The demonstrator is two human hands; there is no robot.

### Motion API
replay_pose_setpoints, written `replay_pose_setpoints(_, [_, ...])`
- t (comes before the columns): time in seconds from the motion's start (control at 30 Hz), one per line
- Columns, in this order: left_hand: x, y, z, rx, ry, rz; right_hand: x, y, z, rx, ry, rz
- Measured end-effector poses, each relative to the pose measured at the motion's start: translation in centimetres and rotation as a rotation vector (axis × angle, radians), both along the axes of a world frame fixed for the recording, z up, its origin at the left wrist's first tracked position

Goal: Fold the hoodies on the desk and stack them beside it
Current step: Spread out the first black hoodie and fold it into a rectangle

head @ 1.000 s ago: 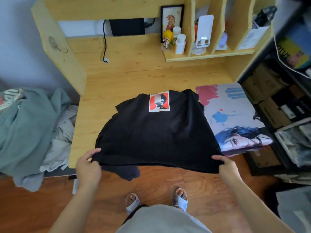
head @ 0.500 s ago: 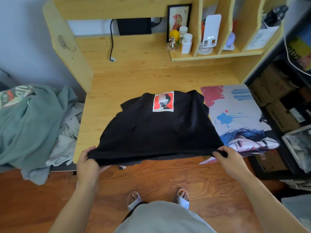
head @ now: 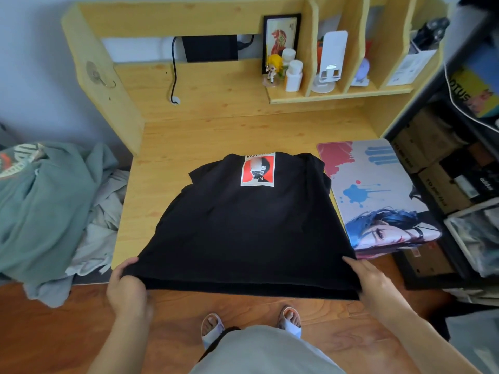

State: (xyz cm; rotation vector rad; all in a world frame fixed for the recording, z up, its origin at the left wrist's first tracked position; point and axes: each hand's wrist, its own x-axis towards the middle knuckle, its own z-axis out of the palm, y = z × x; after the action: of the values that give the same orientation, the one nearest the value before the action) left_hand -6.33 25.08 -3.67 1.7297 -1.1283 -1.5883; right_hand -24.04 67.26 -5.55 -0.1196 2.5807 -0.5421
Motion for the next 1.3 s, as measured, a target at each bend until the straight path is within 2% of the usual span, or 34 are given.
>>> replay_pose_setpoints(0.03, [-0.3, 0.0, 0.6, 0.026, 0.035, 0.039, -0.1, 0.2, 0.3, 0.021, 0.07, -0.023])
replay_pose_setpoints(0.1, [-1.2, -0.3, 1.6, 0.025, 0.125, 0.084, -0.8, 0.1, 1.6, -0.076, 0.219, -0.332])
replay_pose_setpoints(0.17, [-2.7, -0.8, 2.9, 0.005, 0.18, 0.07, -2.5, -1.3, 3.5, -0.307, 0.27, -0.843])
replay_pose_setpoints(0.2, [-3.4, -1.2, 3.3, 0.003, 0.19, 0.04, -3.7, -2.7, 4.4, -0.461, 0.22, -1.056])
replay_pose_setpoints(0.3, [-5.3, -2.4, 4.0, 0.018, 0.162, -0.162, -5.5, -6.1, 6.5, -0.591, -0.067, -1.18])
replay_pose_setpoints(0.33, [-5.5, -2.7, 4.1, 0.015, 0.127, -0.245, -5.5, -7.1, 6.9, -0.562, -0.004, -1.115])
replay_pose_setpoints(0.4, [-5.2, -3.6, 3.2, 0.012, 0.016, -0.365, -5.6, -7.8, 7.4, -0.374, 0.113, -0.879])
replay_pose_setpoints(0.5, [-2.7, -4.8, 1.3, -0.007, -0.237, -0.465, -5.3, -6.7, 6.9, -0.532, 0.204, -0.776])
replay_pose_setpoints(0.6, [0.0, -6.1, -1.4, -0.059, -0.478, -0.486, -5.0, -4.9, 5.8, -0.617, 0.098, -0.725])
replay_pose_setpoints(0.63, [0.5, -6.1, -1.5, -0.02, -0.474, -0.442, -4.7, -4.3, 5.4, -0.606, 0.12, -0.72])
replay_pose_setpoints(0.7, [1.1, -5.3, -2.1, 0.122, -0.292, -0.276, -4.0, -2.8, 4.8, -0.635, 0.173, -0.778])
replay_pose_setpoints(0.77, [1.2, -4.0, -2.5, 0.196, -0.06, -0.163, -3.5, -1.6, 4.7, -0.894, 0.128, -1.085])
replay_pose_setpoints(0.8, [1.3, -3.3, -2.5, 0.202, 0.023, -0.16, -3.1, -1.3, 4.3, -0.937, 0.147, -1.201])
replay_pose_setpoints(0.83, [1.3, -2.6, -2.4, 0.207, 0.082, -0.161, -2.4, -1.7, 4.1, -0.865, 0.139, -1.262])
replay_pose_setpoints(0.9, [1.6, -1.4, -1.8, 0.247, 0.172, -0.208, -1.3, -2.7, 2.8, -0.855, -0.028, -1.371])
replay_pose_setpoints(0.97, [1.5, -0.8, -0.2, 0.269, 0.209, -0.278, -0.9, -4.0, 1.9, -0.814, -0.202, -1.307])
replay_pose_setpoints(1.03, [-0.2, -2.0, 1.8, 0.226, 0.243, -0.309, -2.7, -5.5, 3.4, -0.797, -0.25, -1.153])
replay_pose_setpoints(1.1, [-4.3, -4.9, 5.7, 0.143, 0.359, -0.286, -6.9, -8.4, 9.4, -0.908, -0.118, -1.009])
replay_pose_setpoints(1.13, [-6.9, -6.7, 8.6, 0.094, 0.45, -0.274, -9.7, -9.7, 13.8, -1.057, -0.062, -0.977])
replay_pose_setpoints(1.2, [-12.4, -10.9, 17.5, -0.014, 0.648, -0.266, -16.0, -11.8, 24.3, -1.307, 0.024, -0.881])
replay_pose_setpoints(1.3, [-18.4, -14.8, 33.0, -0.184, 0.845, -0.299, -22.1, -13.6, 38.5, -1.356, 0.201, -0.55])
